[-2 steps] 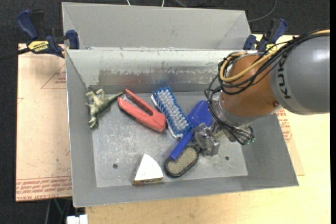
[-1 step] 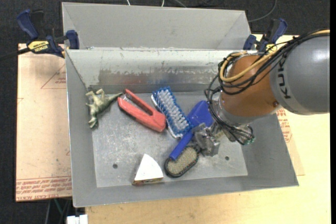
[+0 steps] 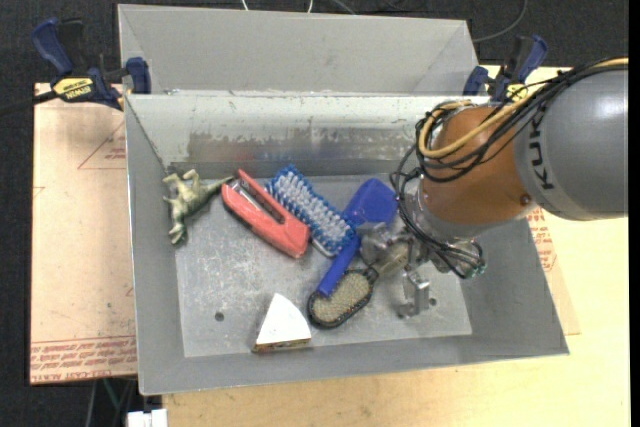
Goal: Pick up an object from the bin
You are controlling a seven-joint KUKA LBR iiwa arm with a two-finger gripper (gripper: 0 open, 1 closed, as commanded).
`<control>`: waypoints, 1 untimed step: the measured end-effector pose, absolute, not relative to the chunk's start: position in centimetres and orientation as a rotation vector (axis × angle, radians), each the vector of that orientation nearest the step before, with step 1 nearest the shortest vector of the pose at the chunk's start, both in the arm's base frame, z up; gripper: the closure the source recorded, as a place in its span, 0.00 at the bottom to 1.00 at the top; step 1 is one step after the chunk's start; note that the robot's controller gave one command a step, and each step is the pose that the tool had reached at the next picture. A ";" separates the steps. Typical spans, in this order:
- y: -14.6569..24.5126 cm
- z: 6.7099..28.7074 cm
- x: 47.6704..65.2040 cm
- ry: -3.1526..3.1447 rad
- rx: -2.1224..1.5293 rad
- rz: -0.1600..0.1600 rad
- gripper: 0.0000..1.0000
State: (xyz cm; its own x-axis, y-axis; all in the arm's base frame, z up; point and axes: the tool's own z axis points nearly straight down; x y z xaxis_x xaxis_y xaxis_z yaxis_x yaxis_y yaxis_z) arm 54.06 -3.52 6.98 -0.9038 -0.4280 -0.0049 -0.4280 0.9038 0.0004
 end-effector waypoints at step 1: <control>-3.4 7.0 54.2 3.057 -0.687 0.003 1.00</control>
Offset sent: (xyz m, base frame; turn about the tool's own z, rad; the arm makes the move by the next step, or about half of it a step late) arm 0.0000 0.0000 0.0000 0.0000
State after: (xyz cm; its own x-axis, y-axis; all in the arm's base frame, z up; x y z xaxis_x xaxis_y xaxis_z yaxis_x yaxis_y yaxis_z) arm 54.17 -3.44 7.04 -0.9037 -0.4280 -0.0087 -0.4281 0.9038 0.0000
